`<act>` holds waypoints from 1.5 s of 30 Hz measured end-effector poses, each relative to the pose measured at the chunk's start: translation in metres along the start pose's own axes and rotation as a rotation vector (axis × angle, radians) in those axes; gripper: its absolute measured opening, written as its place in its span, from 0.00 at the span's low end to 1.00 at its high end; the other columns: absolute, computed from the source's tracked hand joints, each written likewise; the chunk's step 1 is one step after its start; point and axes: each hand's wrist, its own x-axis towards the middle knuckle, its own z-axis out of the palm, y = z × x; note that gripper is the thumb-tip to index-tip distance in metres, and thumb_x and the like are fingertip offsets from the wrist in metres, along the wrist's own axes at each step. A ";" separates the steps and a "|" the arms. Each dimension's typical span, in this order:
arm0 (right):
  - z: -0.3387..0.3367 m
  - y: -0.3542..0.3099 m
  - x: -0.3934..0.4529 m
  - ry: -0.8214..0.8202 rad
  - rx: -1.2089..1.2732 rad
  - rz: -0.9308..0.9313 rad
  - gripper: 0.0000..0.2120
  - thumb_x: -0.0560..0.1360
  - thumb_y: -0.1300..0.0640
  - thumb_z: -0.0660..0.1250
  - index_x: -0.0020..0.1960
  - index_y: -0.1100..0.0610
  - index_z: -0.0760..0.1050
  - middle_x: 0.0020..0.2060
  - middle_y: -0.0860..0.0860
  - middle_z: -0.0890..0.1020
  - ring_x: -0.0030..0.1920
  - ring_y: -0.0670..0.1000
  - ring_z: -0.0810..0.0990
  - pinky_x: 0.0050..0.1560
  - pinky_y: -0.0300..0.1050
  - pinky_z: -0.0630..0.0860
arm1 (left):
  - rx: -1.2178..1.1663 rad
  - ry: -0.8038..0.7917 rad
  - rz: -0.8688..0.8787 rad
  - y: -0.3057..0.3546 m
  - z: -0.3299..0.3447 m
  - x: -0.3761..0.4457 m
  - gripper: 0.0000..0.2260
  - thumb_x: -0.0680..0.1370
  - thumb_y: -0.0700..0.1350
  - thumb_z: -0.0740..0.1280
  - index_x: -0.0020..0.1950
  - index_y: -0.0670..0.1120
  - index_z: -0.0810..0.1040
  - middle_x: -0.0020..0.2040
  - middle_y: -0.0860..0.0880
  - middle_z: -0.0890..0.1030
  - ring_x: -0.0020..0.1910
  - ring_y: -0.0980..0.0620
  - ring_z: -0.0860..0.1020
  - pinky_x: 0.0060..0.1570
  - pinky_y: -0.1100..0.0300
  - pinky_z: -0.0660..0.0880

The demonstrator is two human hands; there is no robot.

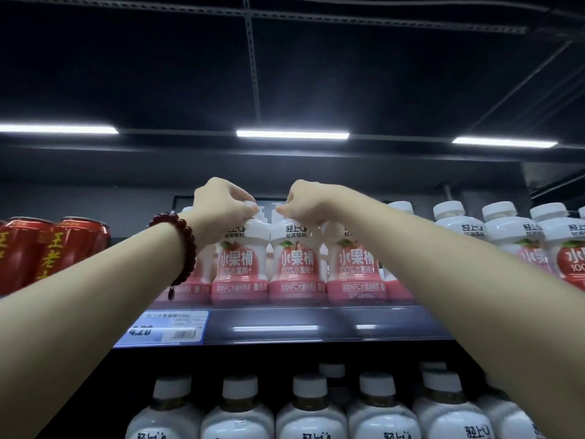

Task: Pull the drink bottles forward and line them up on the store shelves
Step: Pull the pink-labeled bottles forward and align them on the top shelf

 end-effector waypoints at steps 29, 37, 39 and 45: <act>0.024 -0.075 0.021 0.059 0.082 -0.116 0.12 0.76 0.51 0.61 0.48 0.59 0.76 0.47 0.56 0.80 0.46 0.57 0.80 0.51 0.50 0.78 | 0.091 -0.087 -0.272 -0.066 -0.051 0.014 0.20 0.74 0.56 0.67 0.50 0.39 0.77 0.43 0.43 0.80 0.35 0.47 0.77 0.32 0.61 0.71; 0.017 -0.074 0.016 0.031 0.132 -0.105 0.16 0.76 0.51 0.63 0.57 0.61 0.79 0.49 0.58 0.83 0.48 0.58 0.83 0.49 0.49 0.81 | -0.077 -0.083 -0.312 -0.067 -0.058 0.008 0.22 0.72 0.57 0.69 0.51 0.37 0.78 0.44 0.41 0.81 0.31 0.46 0.79 0.26 0.62 0.73; 0.016 -0.074 0.015 0.016 0.143 -0.103 0.15 0.77 0.51 0.64 0.56 0.61 0.79 0.49 0.58 0.83 0.48 0.58 0.83 0.48 0.49 0.81 | -0.107 -0.117 -0.317 -0.060 -0.064 0.006 0.19 0.73 0.55 0.69 0.50 0.38 0.77 0.43 0.42 0.81 0.32 0.47 0.79 0.27 0.61 0.75; 0.021 -0.076 0.007 0.064 0.125 -0.101 0.17 0.78 0.49 0.61 0.57 0.61 0.79 0.51 0.57 0.83 0.51 0.57 0.81 0.43 0.45 0.75 | -0.097 -0.131 -0.308 -0.054 -0.073 -0.002 0.20 0.73 0.55 0.70 0.52 0.39 0.77 0.42 0.43 0.79 0.33 0.48 0.79 0.22 0.63 0.74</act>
